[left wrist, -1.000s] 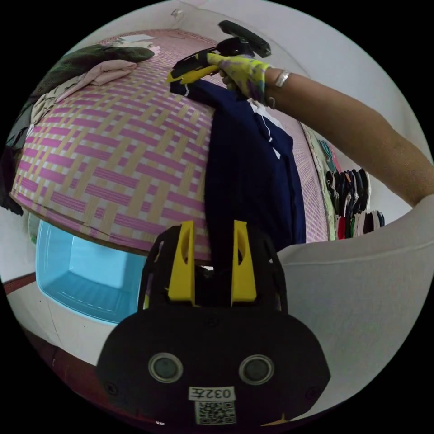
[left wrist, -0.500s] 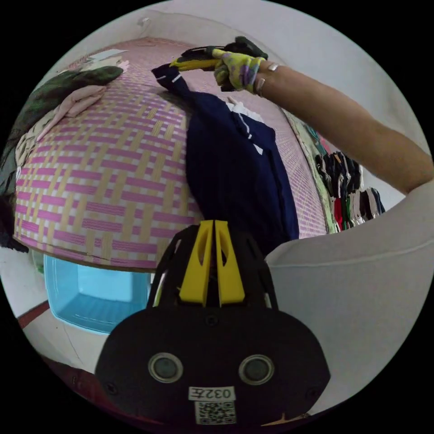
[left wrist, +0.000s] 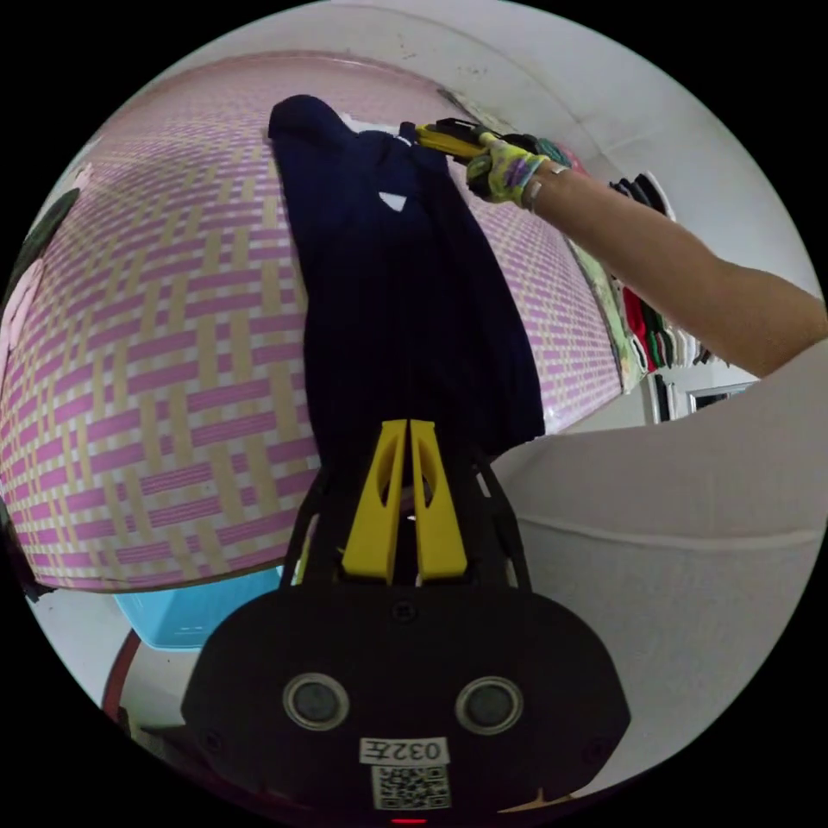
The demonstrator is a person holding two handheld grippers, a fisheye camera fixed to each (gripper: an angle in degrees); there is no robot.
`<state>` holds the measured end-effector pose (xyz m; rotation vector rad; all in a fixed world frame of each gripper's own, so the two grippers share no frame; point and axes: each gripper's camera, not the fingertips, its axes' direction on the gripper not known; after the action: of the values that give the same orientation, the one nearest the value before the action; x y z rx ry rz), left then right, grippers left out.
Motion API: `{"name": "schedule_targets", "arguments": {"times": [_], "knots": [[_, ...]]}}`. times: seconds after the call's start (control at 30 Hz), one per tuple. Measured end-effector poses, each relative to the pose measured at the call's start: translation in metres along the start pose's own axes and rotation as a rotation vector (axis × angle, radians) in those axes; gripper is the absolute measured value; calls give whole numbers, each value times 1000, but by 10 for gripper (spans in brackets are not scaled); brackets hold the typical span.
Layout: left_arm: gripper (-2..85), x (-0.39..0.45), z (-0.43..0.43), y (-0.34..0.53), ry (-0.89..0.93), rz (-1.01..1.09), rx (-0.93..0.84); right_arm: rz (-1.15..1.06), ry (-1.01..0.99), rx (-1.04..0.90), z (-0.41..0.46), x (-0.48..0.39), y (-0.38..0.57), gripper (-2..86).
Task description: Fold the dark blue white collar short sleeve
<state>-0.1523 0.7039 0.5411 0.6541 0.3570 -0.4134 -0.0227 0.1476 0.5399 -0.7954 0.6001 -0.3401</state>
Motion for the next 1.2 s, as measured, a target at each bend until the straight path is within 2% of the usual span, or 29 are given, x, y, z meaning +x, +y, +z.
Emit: {"name": "schedule_targets", "arguments": {"times": [0.17,0.37,0.5,0.6,0.7,0.77,0.8,0.93,1.03,1.2], "knots": [[-9,11,7,-9,-48,7,-57,44,-41,5,-5,37,11,-5],[-5,29,-2,-17,-17,21,-30,-119,11,21,-20,13,16,2],[20,13,35,-20,113,-20,-109,-9,102,-26,-14,50,20,51],[21,9,9,0,211,44,55,6,159,7,-31,55,33,70],[21,-26,-10,31,99,-142,151,-55,130,23,-51,48,62,72],[23,-56,-11,48,115,-272,182,-102,52,-101,-43,42,87,72],[29,-71,-8,55,165,-322,199,-115,17,-225,-31,39,110,72],[45,-90,17,58,229,-357,145,-149,3,-600,13,34,196,72],[9,-88,28,54,221,-334,115,-182,36,-749,36,34,238,76],[-11,-69,20,64,351,-302,158,-168,-21,-808,49,37,258,78]]}}
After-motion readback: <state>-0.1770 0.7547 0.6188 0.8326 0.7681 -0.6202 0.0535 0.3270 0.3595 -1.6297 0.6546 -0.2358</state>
